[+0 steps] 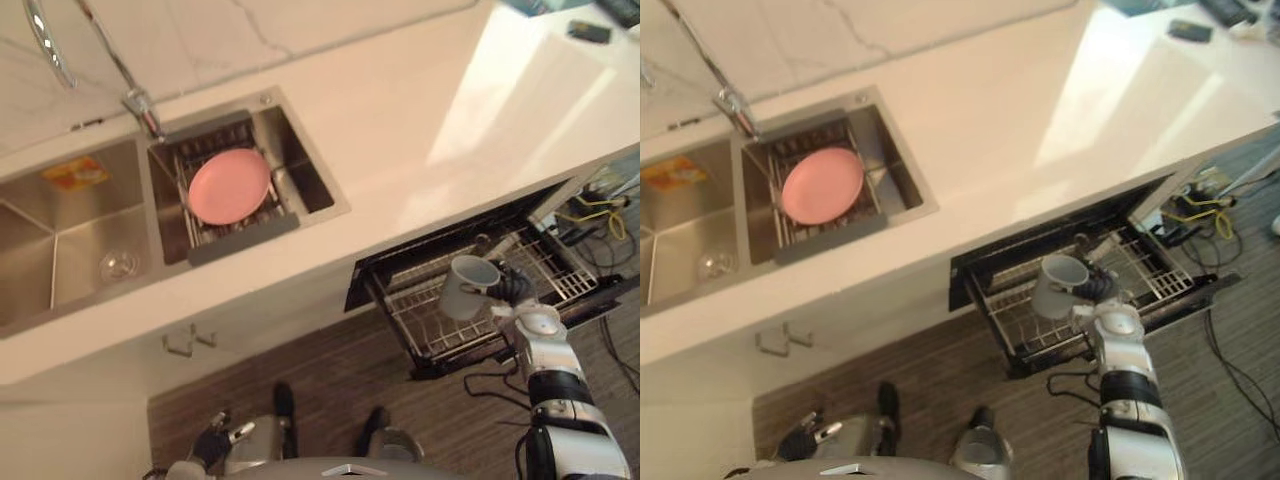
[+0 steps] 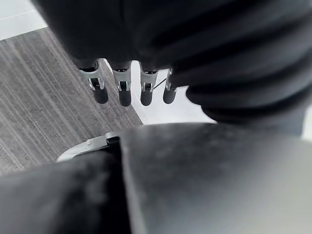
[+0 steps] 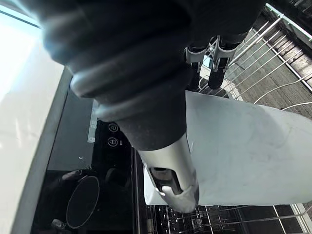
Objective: Walk over to the sink, pick up the cup, carry it to the dishwasher, place the cup inside the dishwasher, then close the dishwasher door
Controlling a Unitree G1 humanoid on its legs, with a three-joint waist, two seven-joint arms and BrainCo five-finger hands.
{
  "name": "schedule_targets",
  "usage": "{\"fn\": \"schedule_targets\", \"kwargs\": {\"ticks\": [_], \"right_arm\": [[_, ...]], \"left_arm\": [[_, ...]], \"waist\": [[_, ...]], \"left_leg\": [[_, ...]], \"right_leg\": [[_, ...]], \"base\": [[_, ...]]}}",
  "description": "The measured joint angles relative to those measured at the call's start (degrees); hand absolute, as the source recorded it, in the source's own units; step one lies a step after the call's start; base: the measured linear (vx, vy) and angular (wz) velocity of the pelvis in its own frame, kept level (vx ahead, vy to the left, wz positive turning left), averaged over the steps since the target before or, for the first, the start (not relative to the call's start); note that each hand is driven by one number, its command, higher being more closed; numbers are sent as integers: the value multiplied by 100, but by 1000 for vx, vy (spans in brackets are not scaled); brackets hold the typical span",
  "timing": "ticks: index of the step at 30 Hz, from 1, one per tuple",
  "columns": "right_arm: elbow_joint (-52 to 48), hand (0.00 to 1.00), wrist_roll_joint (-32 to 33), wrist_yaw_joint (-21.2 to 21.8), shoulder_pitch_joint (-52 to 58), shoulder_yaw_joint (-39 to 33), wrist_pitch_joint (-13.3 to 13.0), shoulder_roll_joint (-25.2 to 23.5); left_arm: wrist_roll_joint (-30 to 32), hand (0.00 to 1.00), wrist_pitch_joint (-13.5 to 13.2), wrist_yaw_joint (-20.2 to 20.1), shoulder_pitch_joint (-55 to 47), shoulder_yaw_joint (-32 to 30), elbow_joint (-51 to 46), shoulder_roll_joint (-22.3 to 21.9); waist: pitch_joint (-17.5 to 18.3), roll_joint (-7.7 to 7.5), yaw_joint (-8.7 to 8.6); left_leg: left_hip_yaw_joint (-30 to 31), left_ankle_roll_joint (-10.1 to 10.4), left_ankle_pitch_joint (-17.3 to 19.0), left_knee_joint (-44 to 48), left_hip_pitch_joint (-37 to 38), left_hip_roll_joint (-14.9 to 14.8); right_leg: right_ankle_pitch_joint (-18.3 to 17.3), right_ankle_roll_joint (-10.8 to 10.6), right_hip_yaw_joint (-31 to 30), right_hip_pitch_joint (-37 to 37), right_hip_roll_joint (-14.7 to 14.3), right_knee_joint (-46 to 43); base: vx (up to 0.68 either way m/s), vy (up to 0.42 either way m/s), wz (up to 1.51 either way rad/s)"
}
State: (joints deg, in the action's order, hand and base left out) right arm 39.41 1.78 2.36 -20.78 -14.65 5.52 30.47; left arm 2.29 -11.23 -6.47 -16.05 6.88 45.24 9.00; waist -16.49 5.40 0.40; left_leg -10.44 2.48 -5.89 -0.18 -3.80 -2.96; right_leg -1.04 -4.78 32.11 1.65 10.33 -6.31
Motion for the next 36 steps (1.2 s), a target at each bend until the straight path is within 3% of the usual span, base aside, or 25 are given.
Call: {"fn": "schedule_targets", "kwargs": {"ticks": [3,9,17,23,30,31,36], "right_arm": [[20,100,2,-52,-45,8,5,1],[219,100,5,-662,-328,91,138,-6],[239,100,-166,-673,-690,311,615,-33],[477,100,-179,-799,-822,334,750,-46],[706,100,-231,-862,-1246,567,759,7],[709,0,-241,-856,-1319,626,783,25],[913,0,-452,-638,-1625,784,999,247]], "left_arm": [[0,0,-37,1,21,5,-75,-7],[34,0,-190,167,88,52,-64,-54],[18,0,-235,274,330,92,-11,3],[18,0,-223,329,394,218,-48,80],[58,0,-207,334,630,242,57,157],[84,0,-230,356,646,245,62,165],[90,0,-234,374,818,286,173,215]], "waist": [[-123,32,103],[-363,128,135],[-665,137,197],[-682,123,295],[-874,114,314],[-878,110,327],[-912,72,411]], "left_leg": [[68,11,-21,-3,-44,30],[107,28,-85,-5,-229,113],[221,43,-258,-43,-460,139],[309,76,-304,-65,-583,161],[309,-173,-451,-216,-649,149],[287,-195,-480,-231,-703,142],[276,-222,-554,-294,-740,129]], "right_leg": [[-63,-12,11,-87,64,-153],[-240,-17,-5,-405,252,-565],[-350,35,36,-751,361,-933],[-382,46,139,-839,405,-1034],[-520,135,101,-1100,452,-1321],[-525,143,68,-1192,454,-1375],[-576,187,13,-1347,469,-1570]], "base": [[-22,11,12],[-17,12,5],[-5,-18,6],[-16,-19,10],[-38,-34,0],[-7,-69,-8],[7,-61,-3]]}}
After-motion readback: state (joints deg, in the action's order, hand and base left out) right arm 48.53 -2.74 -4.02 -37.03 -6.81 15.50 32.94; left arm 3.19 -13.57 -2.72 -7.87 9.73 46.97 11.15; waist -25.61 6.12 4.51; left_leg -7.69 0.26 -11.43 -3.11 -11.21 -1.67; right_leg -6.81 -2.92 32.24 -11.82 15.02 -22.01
